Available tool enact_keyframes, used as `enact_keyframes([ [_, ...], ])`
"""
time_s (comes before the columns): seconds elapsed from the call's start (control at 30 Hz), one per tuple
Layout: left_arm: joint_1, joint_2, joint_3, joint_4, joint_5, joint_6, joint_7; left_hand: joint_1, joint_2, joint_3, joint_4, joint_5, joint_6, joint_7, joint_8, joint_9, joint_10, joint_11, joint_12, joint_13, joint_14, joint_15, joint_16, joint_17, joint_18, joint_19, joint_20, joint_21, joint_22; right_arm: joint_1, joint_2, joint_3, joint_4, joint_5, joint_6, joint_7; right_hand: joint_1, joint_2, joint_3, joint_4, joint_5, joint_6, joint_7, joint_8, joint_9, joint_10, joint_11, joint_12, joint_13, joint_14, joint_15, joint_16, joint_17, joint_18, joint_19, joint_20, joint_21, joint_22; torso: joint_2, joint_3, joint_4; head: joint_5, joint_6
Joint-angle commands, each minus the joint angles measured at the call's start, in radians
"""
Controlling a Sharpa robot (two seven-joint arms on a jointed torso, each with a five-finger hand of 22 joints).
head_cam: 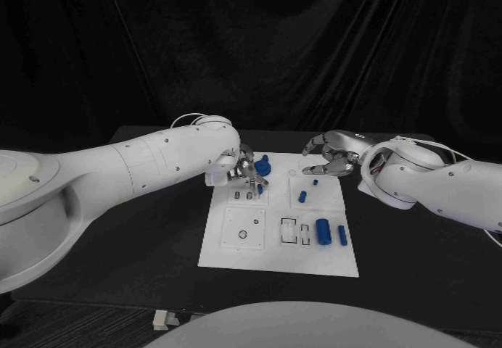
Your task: Assemble the parts on the task board
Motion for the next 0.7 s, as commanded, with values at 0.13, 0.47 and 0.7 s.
enact_keyframes([
  [0.13,-0.003,0.01,0.001,-0.009,0.001,0.005,0.024,-0.004,0.002,0.011,-0.002,0.004,-0.001,0.007,-0.011,0.003,0.108,-0.003,0.003,0.263,0.104,-0.002,-0.004,0.263,0.011,-0.009,0.0,-0.008,0.116,-0.003,0.001,0.001,-0.001,-0.001,-0.001,-0.014,-0.002,0.011,-0.002,-0.002,0.004,0.005,0.003,0.008,0.002,0.066,0.007,-0.004,0.23,0.055,0.003,-0.007,0.153,-0.009,-0.005,-0.001,-0.004,0.131,0.0,-0.0009,-0.0002,0.002,0.0],
  [0.47,-0.006,0.025,0.001,-0.027,0.001,0.013,0.027,0.0,0.003,0.021,-0.009,0.011,0.003,0.007,-0.023,0.01,0.108,-0.002,0.003,0.263,0.104,-0.001,-0.004,0.263,0.012,-0.015,0.002,-0.013,0.112,-0.003,0.002,0.001,-0.002,-0.001,0.006,-0.017,-0.004,0.011,-0.002,-0.002,0.004,0.005,0.004,0.009,0.002,0.066,0.007,-0.004,0.23,0.055,0.003,-0.007,0.153,-0.009,-0.006,-0.001,-0.005,0.13,0.0,-0.0007,0.0009,0.002,0.0],
  [0.7,-0.009,0.032,0.001,-0.042,0.001,0.019,0.029,0.004,0.005,0.031,-0.016,0.018,0.01,0.006,-0.031,0.016,0.108,-0.003,0.003,0.263,0.104,0.0,-0.004,0.263,0.013,-0.018,0.002,-0.016,0.11,-0.003,0.003,0.001,-0.001,0.001,0.009,-0.018,-0.006,0.012,-0.003,-0.001,0.004,0.007,0.004,0.012,0.002,0.065,0.008,-0.005,0.229,0.054,0.003,-0.008,0.152,-0.009,-0.006,0.0,-0.005,0.13,0.0,-0.0006,0.0014,0.0,0.0],
])
